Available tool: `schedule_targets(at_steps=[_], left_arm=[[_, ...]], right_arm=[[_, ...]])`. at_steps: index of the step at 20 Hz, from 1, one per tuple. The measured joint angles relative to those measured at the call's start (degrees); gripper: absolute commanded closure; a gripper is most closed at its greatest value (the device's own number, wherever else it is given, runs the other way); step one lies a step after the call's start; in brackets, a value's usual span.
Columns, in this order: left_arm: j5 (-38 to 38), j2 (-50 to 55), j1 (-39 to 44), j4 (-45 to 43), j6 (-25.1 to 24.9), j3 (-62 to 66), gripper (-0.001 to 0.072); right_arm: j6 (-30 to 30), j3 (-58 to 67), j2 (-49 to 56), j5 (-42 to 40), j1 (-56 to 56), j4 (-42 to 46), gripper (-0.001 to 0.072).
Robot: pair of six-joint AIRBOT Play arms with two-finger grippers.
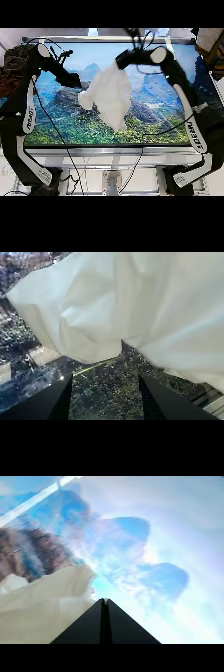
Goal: Fold the shirts.
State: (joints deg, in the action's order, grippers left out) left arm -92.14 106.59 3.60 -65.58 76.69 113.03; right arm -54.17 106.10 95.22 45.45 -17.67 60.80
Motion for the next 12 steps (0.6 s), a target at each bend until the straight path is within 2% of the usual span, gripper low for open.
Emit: schedule_targets(at_steps=[7,12], left_arm=[[-0.4,0.1,1.8,9.0,2.9,-0.1,0.0216],[-0.4,0.7,8.9,11.3,4.4,-1.0,0.0207]], right_arm=[[-16.2,8.4,-3.7,2.4,9.6,25.3,0.069],[-21.7,8.5,-4.1,7.7,16.2,34.9,0.0691]])
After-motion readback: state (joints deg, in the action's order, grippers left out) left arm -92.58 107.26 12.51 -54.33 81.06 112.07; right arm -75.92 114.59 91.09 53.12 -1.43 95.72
